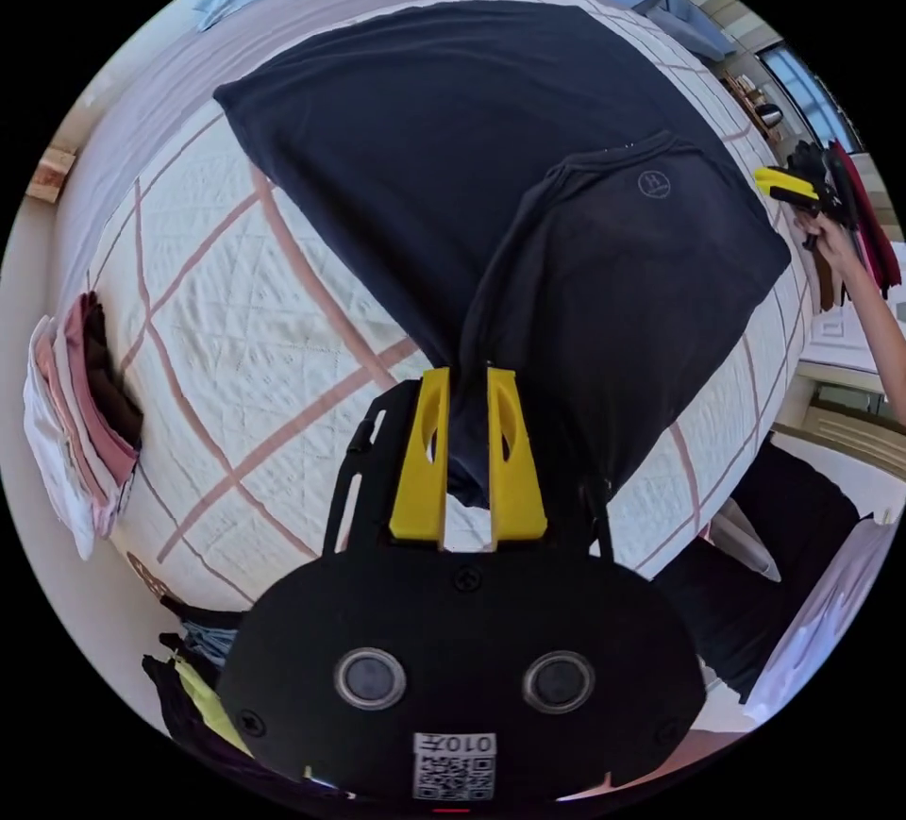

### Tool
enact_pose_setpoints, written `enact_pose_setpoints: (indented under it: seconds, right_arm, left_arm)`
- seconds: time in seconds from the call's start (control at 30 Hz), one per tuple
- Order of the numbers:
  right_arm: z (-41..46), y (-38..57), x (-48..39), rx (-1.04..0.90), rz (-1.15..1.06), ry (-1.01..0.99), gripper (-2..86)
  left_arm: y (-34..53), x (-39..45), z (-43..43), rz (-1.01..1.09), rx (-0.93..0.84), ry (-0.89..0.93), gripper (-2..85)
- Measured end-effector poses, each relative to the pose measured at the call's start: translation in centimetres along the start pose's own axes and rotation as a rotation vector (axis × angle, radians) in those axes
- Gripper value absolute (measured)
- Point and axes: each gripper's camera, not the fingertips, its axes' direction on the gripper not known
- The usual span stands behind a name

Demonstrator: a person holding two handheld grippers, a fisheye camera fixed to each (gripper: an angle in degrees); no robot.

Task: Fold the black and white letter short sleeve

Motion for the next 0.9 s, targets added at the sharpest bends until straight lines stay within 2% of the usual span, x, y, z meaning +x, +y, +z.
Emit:
enact_pose_setpoints:
  seconds: [0.33, 0.5, 0.63, 0.73, 0.83, 0.9]
  right_arm:
    - [2.1, -0.2, 0.4, -0.072, -0.039, 0.077, 4.4]
    - [2.2, 0.6, 2.0, -0.037, 0.008, 0.034, 4.6]
    - [-0.8, 3.0, 2.9, 0.077, 0.125, 0.055, 6.7]
    - [-2.6, 6.6, 2.3, 0.142, 0.171, -0.071, 9.4]
    - [-2.0, 10.0, 0.8, 0.112, 0.162, -0.121, 10.2]
    - [-0.8, 11.7, 0.5, 0.089, 0.152, -0.145, 10.0]
  left_arm:
    - [1.7, -0.7, -4.8, -0.049, 0.16, -0.056, 0.8]
    - [2.2, -2.3, -1.5, -0.15, 0.006, -0.115, 3.8]
    - [7.3, -2.0, -3.9, -0.278, 0.145, -0.178, 6.9]
    - [12.0, 0.1, -5.7, -0.22, 0.286, -0.066, 8.8]
    - [15.1, 2.2, -4.1, -0.166, 0.212, -0.048, 10.5]
    - [16.5, 2.5, -3.3, -0.153, 0.246, 0.023, 11.1]
